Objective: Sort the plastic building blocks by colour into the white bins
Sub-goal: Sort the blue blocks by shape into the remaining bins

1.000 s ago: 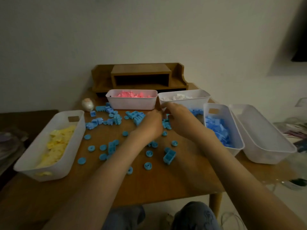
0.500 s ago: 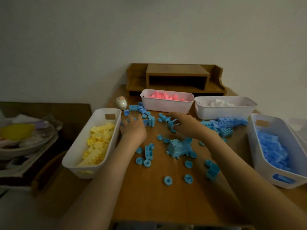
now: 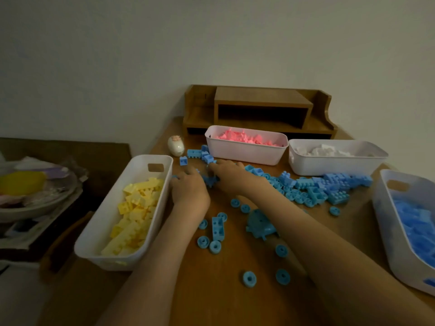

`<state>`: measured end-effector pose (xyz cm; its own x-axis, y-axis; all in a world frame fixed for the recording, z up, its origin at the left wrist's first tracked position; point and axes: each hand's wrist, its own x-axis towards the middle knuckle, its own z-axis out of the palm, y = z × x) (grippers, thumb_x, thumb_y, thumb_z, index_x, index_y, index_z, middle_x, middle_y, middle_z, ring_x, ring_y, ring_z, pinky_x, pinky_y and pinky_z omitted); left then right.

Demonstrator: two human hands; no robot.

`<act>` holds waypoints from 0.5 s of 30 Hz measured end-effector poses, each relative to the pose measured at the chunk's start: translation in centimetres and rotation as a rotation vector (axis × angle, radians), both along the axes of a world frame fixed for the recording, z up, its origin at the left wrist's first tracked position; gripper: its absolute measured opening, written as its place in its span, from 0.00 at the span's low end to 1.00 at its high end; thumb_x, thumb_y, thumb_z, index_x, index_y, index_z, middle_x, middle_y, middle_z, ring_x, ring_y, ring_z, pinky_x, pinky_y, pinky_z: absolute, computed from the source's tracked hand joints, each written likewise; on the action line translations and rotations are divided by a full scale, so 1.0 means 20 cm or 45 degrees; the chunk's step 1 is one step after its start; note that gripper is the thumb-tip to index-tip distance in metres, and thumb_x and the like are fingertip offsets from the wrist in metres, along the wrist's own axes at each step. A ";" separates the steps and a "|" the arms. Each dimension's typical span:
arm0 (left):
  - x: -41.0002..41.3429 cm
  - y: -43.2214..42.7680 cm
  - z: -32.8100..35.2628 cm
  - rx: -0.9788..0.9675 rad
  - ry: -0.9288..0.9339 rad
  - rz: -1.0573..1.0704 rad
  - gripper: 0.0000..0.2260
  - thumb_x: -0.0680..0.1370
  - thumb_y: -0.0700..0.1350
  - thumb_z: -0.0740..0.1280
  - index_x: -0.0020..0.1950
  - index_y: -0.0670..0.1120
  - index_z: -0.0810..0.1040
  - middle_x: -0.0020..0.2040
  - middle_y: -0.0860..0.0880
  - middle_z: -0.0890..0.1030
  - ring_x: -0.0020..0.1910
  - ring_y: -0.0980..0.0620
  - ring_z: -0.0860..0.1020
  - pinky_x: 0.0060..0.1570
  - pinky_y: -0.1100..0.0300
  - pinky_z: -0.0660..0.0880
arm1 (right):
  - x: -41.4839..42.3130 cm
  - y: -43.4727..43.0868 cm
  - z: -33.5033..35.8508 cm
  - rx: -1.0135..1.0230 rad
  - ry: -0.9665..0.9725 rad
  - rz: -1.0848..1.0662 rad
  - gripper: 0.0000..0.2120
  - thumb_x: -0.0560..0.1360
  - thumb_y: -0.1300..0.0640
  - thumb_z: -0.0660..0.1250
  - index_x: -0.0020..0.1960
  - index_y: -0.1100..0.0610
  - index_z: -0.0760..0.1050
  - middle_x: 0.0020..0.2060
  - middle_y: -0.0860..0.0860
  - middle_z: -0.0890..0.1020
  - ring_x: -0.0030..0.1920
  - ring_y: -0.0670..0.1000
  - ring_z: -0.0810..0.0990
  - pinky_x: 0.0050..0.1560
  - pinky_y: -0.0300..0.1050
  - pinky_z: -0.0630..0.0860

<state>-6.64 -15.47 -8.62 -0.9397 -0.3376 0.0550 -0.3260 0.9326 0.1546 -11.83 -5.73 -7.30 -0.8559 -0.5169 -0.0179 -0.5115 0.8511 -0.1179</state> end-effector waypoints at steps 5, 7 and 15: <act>0.02 0.02 0.03 0.278 0.034 0.077 0.31 0.80 0.45 0.62 0.77 0.41 0.48 0.70 0.38 0.66 0.67 0.40 0.68 0.61 0.49 0.70 | 0.02 0.04 0.03 -0.069 -0.087 -0.045 0.16 0.75 0.46 0.64 0.60 0.51 0.71 0.59 0.52 0.72 0.61 0.53 0.68 0.64 0.51 0.61; 0.04 0.03 0.06 0.429 0.152 0.052 0.32 0.79 0.46 0.63 0.77 0.42 0.49 0.72 0.39 0.63 0.69 0.41 0.66 0.63 0.49 0.68 | 0.03 0.07 0.04 -0.213 -0.106 -0.085 0.15 0.75 0.47 0.65 0.59 0.52 0.73 0.58 0.51 0.73 0.58 0.52 0.70 0.62 0.49 0.66; 0.00 0.04 0.08 1.852 0.466 0.201 0.09 0.82 0.46 0.58 0.59 0.47 0.74 0.49 0.52 0.75 0.46 0.55 0.76 0.50 0.59 0.75 | 0.04 0.15 0.06 -0.864 -0.420 -0.150 0.09 0.76 0.56 0.66 0.56 0.52 0.73 0.48 0.47 0.77 0.50 0.47 0.75 0.49 0.39 0.71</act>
